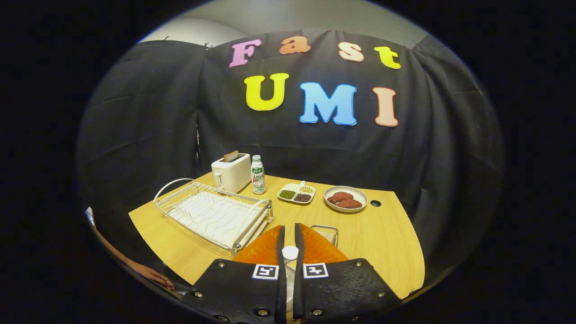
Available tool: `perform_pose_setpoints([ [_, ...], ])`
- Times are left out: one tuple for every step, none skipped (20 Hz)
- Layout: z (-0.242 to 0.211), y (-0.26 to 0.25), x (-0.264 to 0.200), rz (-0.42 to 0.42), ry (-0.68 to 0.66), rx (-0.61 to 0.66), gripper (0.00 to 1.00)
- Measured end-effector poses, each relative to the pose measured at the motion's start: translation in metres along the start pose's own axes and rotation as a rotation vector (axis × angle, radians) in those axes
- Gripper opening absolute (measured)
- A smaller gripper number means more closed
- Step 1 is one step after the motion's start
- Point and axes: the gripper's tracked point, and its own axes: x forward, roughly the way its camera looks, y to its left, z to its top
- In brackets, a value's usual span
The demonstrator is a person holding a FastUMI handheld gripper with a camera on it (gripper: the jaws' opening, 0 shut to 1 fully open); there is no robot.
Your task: Take the plate from the dish rack, then take the spoon from the basket and place it into the plate.
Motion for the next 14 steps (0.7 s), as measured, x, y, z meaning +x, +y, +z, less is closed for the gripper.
perform_pose_setpoints([
  [-0.003, 0.004, 0.002, 0.004, 0.011, -0.007, 0.06],
  [-0.008, 0.009, 0.005, 0.014, 0.026, -0.017, 0.06],
  [-0.012, 0.013, 0.007, 0.02, 0.041, -0.028, 0.05],
  [-0.016, 0.016, 0.009, 0.027, 0.052, -0.038, 0.06],
  [-0.019, 0.021, 0.012, 0.035, 0.063, -0.043, 0.06],
  [-0.022, 0.026, 0.013, 0.044, 0.076, -0.046, 0.06],
  [-0.025, 0.03, 0.015, 0.053, 0.087, -0.048, 0.06],
  [-0.028, 0.035, 0.017, 0.063, 0.096, -0.051, 0.06],
  [-0.03, 0.038, 0.02, 0.07, 0.104, -0.054, 0.06],
  [-0.033, 0.042, 0.023, 0.079, 0.111, -0.057, 0.06],
  [-0.036, 0.045, 0.025, 0.088, 0.121, -0.058, 0.06],
  [-0.039, 0.049, 0.026, 0.097, 0.132, -0.058, 0.06],
  [-0.041, 0.054, 0.028, 0.108, 0.141, -0.057, 0.06],
  [-0.044, 0.058, 0.031, 0.12, 0.15, -0.057, 0.06],
])
